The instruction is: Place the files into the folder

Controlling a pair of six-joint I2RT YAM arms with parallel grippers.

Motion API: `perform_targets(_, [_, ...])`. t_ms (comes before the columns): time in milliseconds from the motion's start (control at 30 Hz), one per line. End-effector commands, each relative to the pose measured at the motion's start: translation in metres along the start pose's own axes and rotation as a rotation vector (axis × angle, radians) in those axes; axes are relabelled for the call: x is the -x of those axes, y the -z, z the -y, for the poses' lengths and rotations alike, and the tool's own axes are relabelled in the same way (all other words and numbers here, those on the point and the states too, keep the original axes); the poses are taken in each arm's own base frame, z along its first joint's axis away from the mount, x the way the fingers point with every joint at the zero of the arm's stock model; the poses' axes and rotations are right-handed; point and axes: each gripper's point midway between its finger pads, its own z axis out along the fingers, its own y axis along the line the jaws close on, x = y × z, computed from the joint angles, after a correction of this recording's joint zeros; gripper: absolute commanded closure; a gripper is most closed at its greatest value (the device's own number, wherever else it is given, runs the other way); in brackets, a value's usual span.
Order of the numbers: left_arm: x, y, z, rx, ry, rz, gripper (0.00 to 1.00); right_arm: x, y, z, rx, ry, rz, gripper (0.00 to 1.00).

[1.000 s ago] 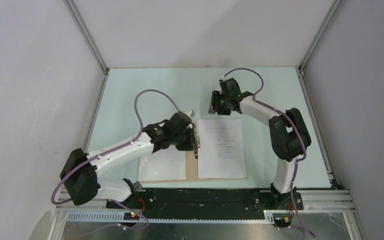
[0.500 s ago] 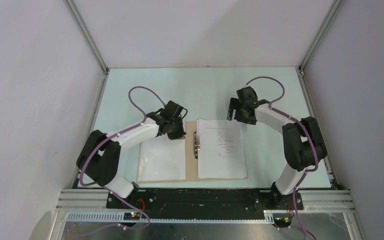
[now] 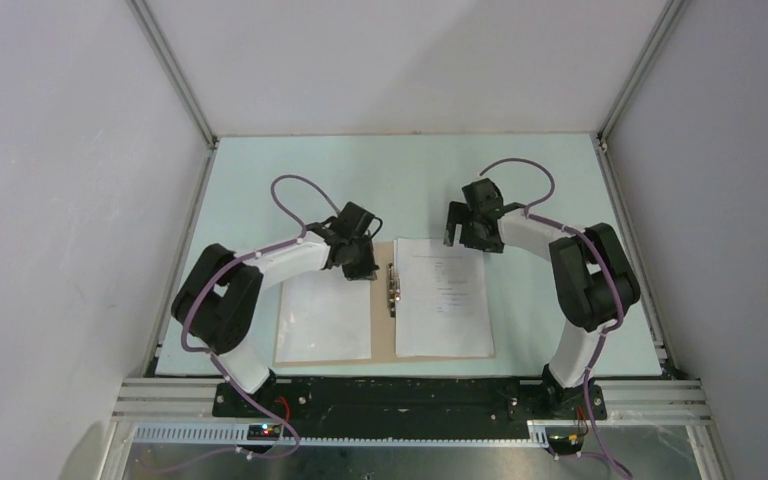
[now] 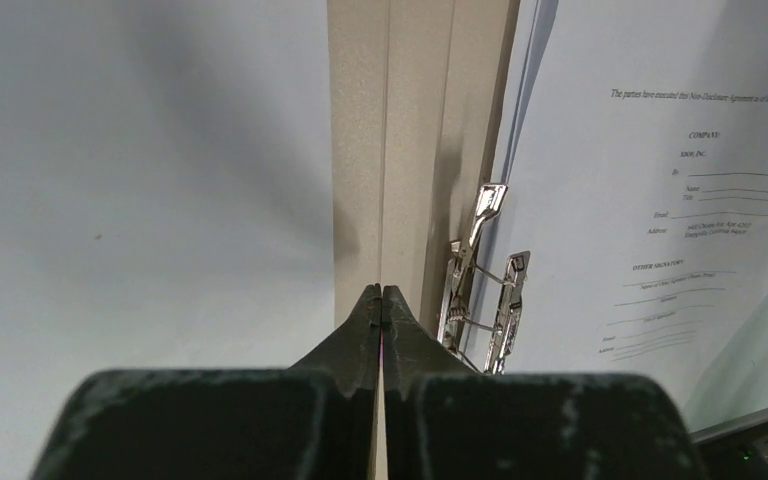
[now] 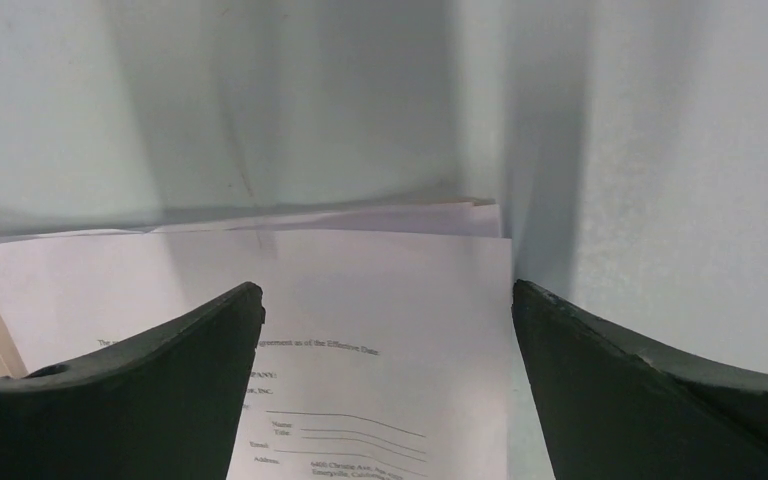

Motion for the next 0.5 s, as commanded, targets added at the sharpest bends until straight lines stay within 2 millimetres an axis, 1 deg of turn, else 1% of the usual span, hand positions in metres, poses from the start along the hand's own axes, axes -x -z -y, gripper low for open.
perform_targets(0, [0.0142, -0.0001, 0.0177, -0.052, -0.009, 0.026, 1.00, 0.0110, -0.0010, -0.0226, 0.027, 0.008, 0.040, 0.01])
perform_targets(133, [0.0144, -0.0021, 0.0191, -0.056, -0.013, 0.020, 1.00, 0.0084, 0.0002, -0.0268, 0.022, 0.013, 0.035, 0.01])
perform_targets(233, [0.0151, -0.0030, 0.0210, -0.061, -0.016, 0.017, 1.00, 0.0079, 0.0008, -0.0247, 0.009, 0.013, 0.035, 0.01])
perform_targets(467, [0.0160, -0.0057, 0.0237, -0.066, -0.024, 0.011, 1.00, 0.0137, 0.0063, -0.0183, -0.048, 0.031, 0.042, 0.00])
